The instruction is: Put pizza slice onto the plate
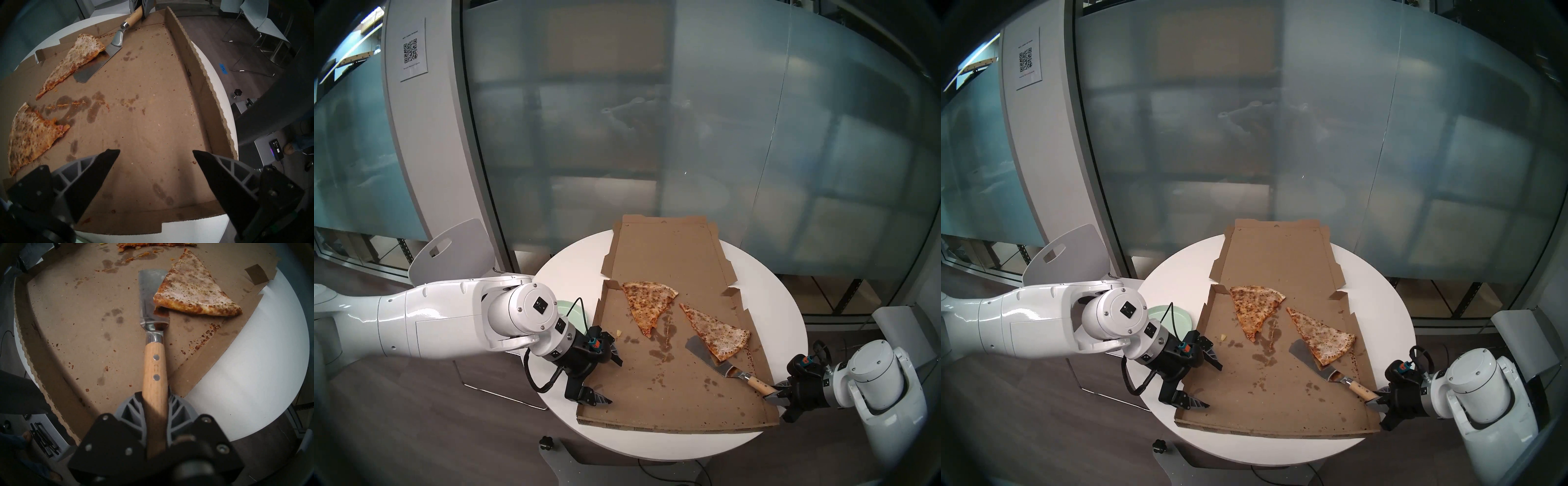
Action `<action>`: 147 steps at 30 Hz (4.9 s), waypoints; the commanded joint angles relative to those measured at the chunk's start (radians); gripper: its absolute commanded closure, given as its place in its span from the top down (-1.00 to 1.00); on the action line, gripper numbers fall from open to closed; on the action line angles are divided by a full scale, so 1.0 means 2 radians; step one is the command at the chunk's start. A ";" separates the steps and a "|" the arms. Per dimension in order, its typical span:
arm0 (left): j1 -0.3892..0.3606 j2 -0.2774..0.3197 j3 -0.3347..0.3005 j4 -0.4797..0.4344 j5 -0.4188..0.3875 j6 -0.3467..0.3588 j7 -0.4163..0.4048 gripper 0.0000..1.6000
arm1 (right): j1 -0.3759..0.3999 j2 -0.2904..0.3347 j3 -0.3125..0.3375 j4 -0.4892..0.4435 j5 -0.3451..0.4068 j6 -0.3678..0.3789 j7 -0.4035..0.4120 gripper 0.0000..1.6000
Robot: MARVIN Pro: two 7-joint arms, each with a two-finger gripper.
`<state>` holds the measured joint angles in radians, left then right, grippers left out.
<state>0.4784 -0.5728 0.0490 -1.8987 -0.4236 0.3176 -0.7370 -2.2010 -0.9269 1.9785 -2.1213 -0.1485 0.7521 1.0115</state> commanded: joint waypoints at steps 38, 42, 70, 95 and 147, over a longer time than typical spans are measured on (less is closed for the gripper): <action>0.002 -0.033 0.018 0.002 0.031 0.000 -0.018 1.00 | -0.013 0.058 0.020 -0.032 0.040 0.058 0.042 -1.00; 0.001 -0.034 0.019 0.002 0.032 -0.002 -0.020 1.00 | -0.009 0.081 0.025 -0.035 0.059 0.075 0.037 -1.00; 0.004 -0.040 0.019 0.000 0.034 -0.004 -0.016 1.00 | -0.024 0.178 0.000 0.009 0.204 0.095 -0.043 -1.00; 0.000 -0.031 0.020 -0.006 0.033 -0.003 -0.016 1.00 | 0.050 0.203 -0.049 0.071 0.217 0.094 -0.063 -1.00; 0.000 -0.022 0.024 -0.011 0.033 -0.010 -0.010 1.00 | 0.212 0.192 -0.170 0.154 0.220 0.104 -0.126 -1.00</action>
<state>0.4878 -0.6306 0.1025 -1.9061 -0.3586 0.2960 -0.7540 -1.8306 -0.5342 1.6505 -1.8253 0.2965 0.9617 0.7791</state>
